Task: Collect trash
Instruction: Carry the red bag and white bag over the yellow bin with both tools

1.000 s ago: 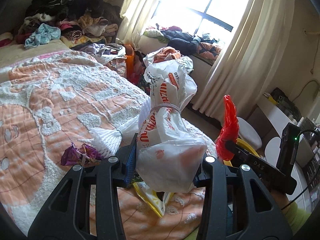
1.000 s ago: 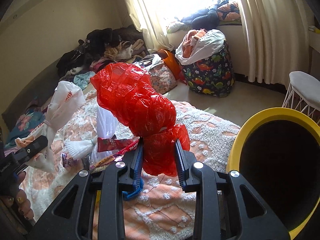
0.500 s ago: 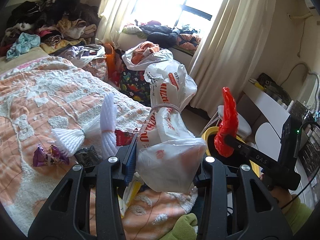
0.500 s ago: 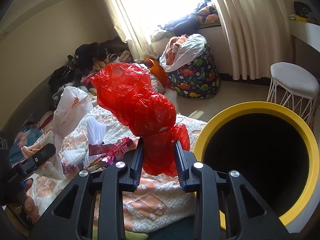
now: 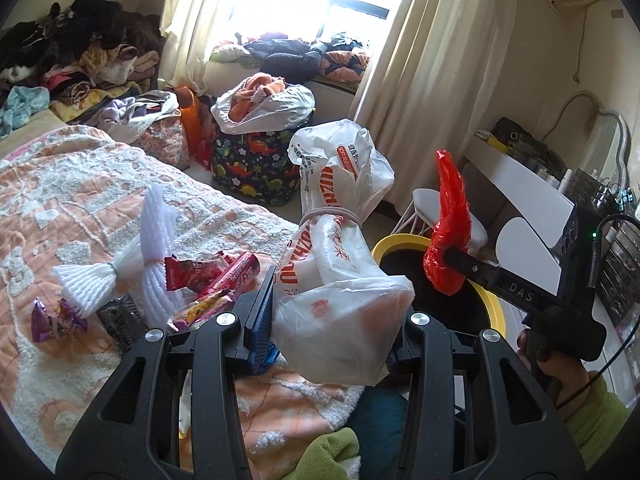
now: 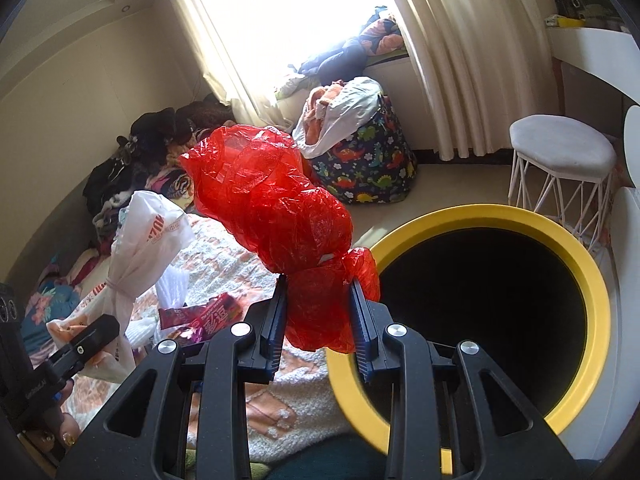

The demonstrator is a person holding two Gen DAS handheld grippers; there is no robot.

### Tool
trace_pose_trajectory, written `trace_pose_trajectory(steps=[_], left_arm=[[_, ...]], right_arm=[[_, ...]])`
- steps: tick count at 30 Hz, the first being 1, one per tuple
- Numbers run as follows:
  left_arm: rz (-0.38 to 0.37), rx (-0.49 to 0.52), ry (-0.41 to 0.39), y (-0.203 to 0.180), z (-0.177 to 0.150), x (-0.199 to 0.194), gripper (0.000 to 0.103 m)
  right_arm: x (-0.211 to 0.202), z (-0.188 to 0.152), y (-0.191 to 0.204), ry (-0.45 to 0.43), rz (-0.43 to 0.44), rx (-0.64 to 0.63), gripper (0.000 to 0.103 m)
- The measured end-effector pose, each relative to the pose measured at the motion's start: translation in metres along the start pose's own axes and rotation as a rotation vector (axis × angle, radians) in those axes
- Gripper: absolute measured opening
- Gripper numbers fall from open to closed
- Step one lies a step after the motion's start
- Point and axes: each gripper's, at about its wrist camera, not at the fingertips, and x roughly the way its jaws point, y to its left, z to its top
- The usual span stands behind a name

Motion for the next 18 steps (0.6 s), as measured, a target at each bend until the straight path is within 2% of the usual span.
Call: trace_pose_trajectory(steps=[18], left_arm=[[-0.052, 0.07, 0.064, -0.036, -0.003, 0.042, 0.035]], right_arm=[[-0.014, 0.004, -0.058, -0.019, -0.093, 0.136, 0.028]])
